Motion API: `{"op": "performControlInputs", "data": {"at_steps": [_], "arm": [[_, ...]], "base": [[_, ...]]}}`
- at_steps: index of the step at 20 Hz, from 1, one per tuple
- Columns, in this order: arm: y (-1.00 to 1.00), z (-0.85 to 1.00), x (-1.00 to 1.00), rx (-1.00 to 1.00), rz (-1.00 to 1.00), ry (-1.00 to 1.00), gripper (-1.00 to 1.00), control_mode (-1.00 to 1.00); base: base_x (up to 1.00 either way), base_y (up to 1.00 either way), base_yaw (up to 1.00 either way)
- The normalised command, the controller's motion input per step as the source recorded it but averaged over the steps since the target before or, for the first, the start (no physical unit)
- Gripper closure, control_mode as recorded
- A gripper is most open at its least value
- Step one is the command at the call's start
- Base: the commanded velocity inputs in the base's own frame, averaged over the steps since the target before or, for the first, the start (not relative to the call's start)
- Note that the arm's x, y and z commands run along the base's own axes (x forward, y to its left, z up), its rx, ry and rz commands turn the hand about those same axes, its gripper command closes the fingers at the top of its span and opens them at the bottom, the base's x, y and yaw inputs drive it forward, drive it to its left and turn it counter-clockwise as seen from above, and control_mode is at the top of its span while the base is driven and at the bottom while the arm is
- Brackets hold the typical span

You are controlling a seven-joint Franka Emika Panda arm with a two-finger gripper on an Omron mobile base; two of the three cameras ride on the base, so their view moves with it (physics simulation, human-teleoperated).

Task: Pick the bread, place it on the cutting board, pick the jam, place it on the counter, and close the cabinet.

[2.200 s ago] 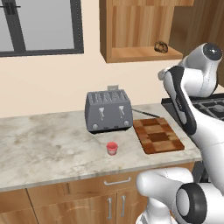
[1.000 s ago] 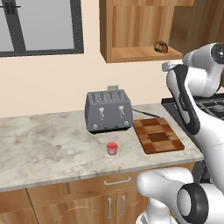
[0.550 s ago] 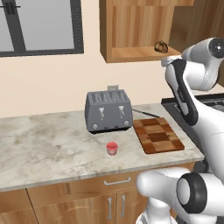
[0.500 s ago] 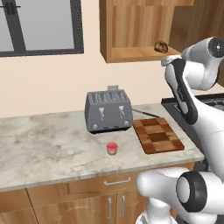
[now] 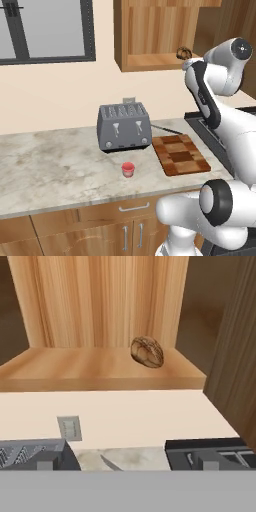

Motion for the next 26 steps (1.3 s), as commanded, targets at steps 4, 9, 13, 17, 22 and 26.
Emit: {"op": "performControlInputs", "data": {"at_steps": [4,9,13,17,22,26], "arm": [[-0.11,0.15,0.28,0.0,-0.02,0.0,-1.0,-1.0],[-0.1,0.11,0.31,0.0,-0.02,0.0,-1.0,-1.0],[-0.1,0.05,0.3,0.0,-0.01,0.0,-1.0,-1.0],[-0.08,0.0,0.32,0.0,-0.01,0.0,-1.0,-1.0],[-0.06,0.0,0.36,0.0,0.0,0.0,-1.0,-1.0],[-0.07,0.0,0.37,0.0,0.0,0.0,-1.0,-1.0]], "base": [[0.0,0.0,0.0],[0.0,0.0,0.0],[0.0,0.0,0.0],[0.0,0.0,0.0],[0.0,0.0,0.0],[0.0,0.0,0.0]]}}
